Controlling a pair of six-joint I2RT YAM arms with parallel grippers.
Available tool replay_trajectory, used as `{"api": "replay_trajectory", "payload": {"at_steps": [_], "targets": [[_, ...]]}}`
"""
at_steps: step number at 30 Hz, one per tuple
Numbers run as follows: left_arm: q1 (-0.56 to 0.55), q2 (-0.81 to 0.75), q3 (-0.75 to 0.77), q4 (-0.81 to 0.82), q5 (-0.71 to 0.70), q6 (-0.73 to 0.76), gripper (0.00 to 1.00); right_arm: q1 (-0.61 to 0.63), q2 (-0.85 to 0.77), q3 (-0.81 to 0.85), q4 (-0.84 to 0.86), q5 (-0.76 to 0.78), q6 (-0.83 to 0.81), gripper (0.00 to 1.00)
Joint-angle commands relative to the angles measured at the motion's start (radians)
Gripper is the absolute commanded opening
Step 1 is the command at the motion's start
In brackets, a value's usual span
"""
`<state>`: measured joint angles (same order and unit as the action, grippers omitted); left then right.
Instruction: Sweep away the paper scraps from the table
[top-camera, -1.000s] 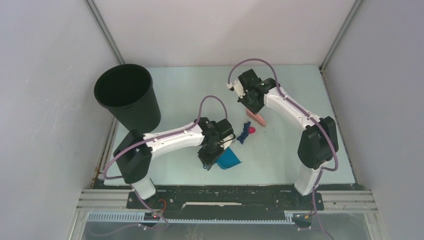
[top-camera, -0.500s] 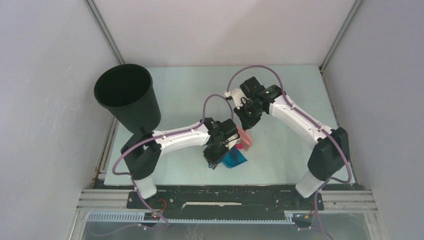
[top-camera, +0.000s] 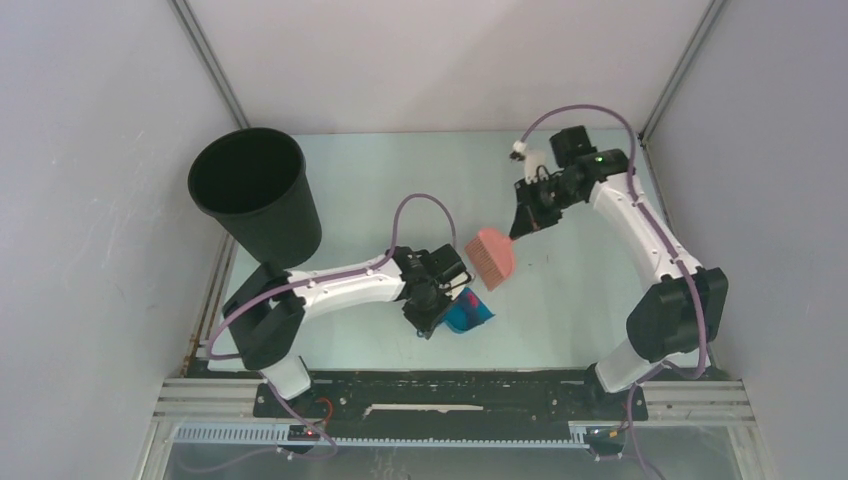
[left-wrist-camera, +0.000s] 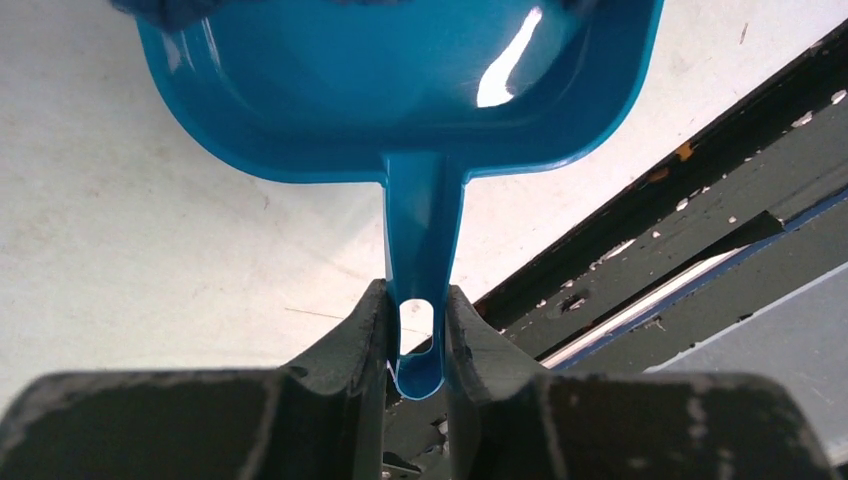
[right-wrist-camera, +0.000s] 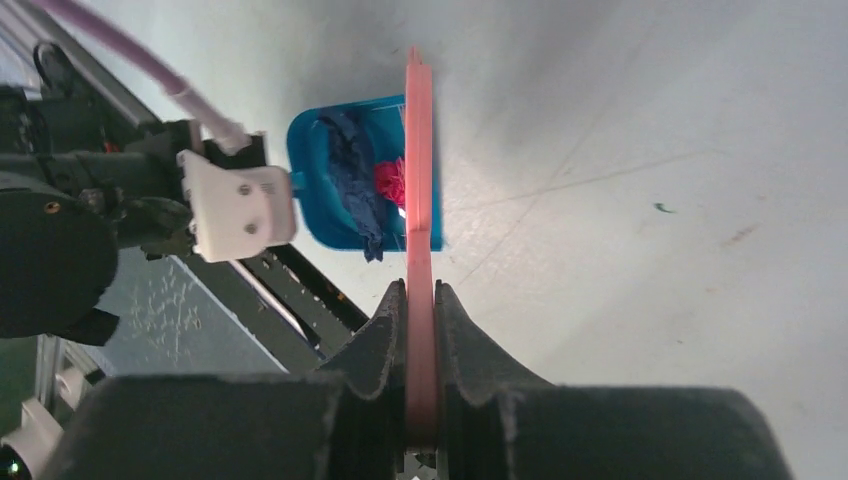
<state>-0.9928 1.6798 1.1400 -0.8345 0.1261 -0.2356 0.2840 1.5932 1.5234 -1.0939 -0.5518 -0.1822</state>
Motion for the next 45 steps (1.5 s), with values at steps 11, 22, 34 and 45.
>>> {"api": "replay_trajectory", "payload": {"at_steps": [11,22,34,45], "targets": [[-0.045,-0.345,-0.214,0.324,-0.186,-0.122,0.0,-0.357,-0.13,0.007,0.032,-0.124,0.048,0.0],[-0.04,-0.453,-0.197,0.274,-0.29,-0.164,0.0,-0.46,-0.16,-0.237,0.058,-0.309,0.032,0.0],[0.189,-0.519,0.097,0.011,-0.282,-0.099,0.0,-0.501,-0.001,-0.342,-0.095,-0.583,-0.225,0.0],[0.588,-0.6,0.244,-0.105,-0.17,-0.061,0.0,-0.497,0.112,-0.374,-0.245,-0.701,-0.455,0.0]]}}
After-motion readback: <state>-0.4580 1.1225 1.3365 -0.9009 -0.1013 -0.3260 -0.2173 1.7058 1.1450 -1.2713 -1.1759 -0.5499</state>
